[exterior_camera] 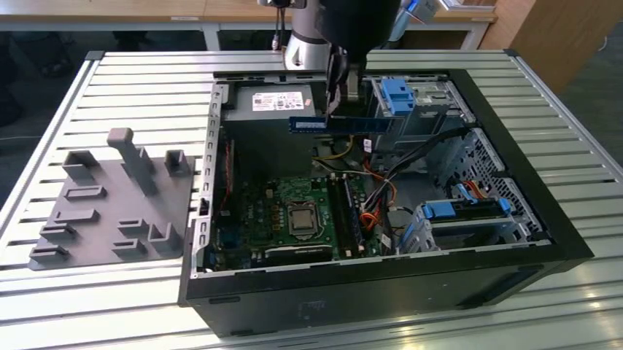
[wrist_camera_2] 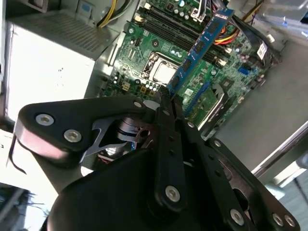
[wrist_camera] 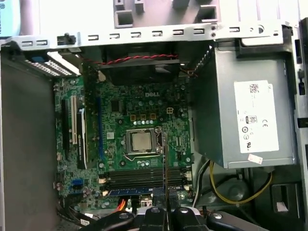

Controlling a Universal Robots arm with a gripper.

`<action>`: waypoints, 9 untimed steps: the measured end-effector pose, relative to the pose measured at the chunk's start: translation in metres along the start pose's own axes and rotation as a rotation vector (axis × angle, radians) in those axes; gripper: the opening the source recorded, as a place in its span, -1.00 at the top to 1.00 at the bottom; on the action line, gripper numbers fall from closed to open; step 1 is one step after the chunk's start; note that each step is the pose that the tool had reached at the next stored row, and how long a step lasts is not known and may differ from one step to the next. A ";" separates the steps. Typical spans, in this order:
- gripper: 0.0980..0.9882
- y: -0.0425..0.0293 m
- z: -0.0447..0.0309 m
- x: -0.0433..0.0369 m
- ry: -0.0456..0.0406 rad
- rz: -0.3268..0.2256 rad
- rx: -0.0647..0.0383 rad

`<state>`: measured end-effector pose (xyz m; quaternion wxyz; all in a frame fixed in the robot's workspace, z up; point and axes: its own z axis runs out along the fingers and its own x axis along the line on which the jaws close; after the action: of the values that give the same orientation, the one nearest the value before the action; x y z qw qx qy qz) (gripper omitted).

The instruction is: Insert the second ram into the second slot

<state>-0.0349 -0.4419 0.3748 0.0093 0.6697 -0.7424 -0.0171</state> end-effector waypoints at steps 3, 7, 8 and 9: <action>0.91 0.0000 0.0007 0.0000 -0.0015 0.054 0.001; 0.91 -0.0001 0.0019 0.0000 -0.0037 0.128 0.001; 0.91 -0.0001 0.0022 0.0000 -0.0040 0.145 0.002; 0.91 -0.0001 0.0025 0.0000 -0.0045 0.163 0.002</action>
<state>-0.0349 -0.4419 0.3723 0.0084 0.6070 -0.7944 -0.0172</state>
